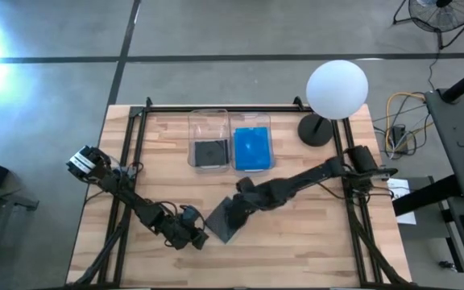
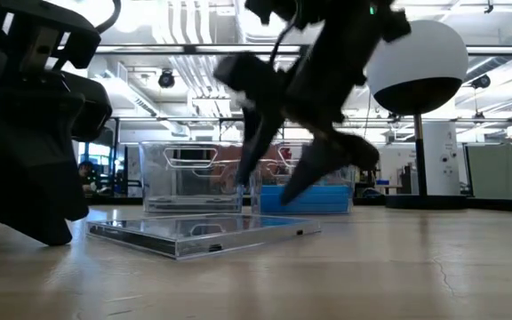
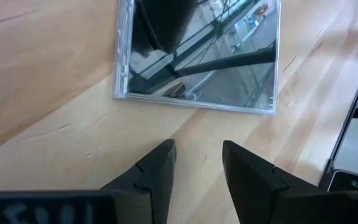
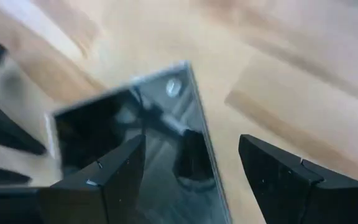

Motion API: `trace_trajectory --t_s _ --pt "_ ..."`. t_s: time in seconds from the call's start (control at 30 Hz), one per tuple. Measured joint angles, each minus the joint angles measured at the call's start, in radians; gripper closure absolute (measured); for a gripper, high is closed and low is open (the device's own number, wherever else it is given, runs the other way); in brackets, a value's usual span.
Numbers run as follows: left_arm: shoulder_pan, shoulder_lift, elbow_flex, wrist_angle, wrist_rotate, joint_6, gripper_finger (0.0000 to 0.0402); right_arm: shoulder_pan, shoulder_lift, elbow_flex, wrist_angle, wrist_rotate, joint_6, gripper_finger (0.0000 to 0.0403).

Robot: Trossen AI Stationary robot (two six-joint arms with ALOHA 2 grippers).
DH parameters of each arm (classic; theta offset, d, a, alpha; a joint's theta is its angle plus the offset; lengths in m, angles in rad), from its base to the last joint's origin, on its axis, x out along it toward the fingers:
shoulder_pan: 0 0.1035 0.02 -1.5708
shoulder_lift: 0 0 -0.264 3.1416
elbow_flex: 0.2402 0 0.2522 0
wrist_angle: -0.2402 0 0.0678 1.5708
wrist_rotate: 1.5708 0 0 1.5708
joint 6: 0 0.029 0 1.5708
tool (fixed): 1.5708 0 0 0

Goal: Pick & place jewel cases by type
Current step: Put the black CD case into the left transparent bin

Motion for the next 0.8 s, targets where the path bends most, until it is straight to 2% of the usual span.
trace_trajectory --t_s 0.13,0.33,0.53,0.63,0.8 --pt "-0.001 0.000 0.000 0.003 -0.001 -0.032 0.0278 -0.033 0.007 -0.058 0.048 -0.047 0.014 0.0150" --pt "0.000 0.002 0.000 0.008 -0.026 -0.046 0.0278 -0.047 0.002 -0.165 0.235 -0.136 -0.001 0.0150" --pt "0.010 0.002 0.000 0.008 -0.041 -0.056 0.0278 -0.049 0.006 -0.235 0.441 -0.316 0.000 0.0151" --pt "0.020 0.002 0.001 0.009 -0.041 -0.056 0.0278 -0.049 0.009 -0.242 0.491 -0.392 -0.027 0.0152" --pt "0.031 0.002 0.001 0.008 -0.037 -0.066 0.0278 -0.055 0.012 -0.221 0.478 -0.440 -0.074 0.0152"
